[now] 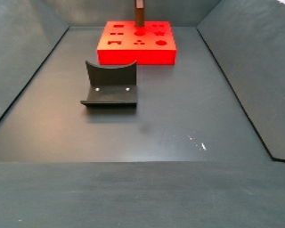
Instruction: Insert the oval object.
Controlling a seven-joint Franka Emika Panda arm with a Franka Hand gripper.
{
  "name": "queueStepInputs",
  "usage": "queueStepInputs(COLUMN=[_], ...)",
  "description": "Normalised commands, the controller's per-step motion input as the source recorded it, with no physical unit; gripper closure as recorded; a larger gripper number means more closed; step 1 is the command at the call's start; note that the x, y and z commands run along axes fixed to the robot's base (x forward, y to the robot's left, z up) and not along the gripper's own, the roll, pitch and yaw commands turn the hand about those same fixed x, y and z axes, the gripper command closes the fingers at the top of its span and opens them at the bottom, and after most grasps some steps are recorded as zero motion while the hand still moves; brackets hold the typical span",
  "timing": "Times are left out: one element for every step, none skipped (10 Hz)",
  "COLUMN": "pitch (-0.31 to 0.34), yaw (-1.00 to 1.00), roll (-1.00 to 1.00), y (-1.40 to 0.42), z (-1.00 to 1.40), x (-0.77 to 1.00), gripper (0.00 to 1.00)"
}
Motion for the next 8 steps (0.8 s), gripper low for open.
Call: queueStepInputs(pitch=[0.0, 0.0, 0.0, 0.0, 0.0, 0.0, 0.0, 0.0], yaw=[0.0, 0.0, 0.0, 0.0, 0.0, 0.0, 0.0, 0.0], roll=[0.0, 0.0, 0.0, 0.0, 0.0, -0.01, 0.0, 0.0], y=[-0.02, -0.05, -0.06, -0.06, -0.06, -0.05, -0.07, -0.09], z=[0.0, -0.03, -0.06, -0.09, -0.11, -0.13, -0.13, -0.1], x=[0.0, 0.0, 0.0, 0.0, 0.0, 0.0, 0.0, 0.0], gripper=[1.0, 1.0, 1.0, 1.0, 1.0, 1.0, 1.0, 1.0])
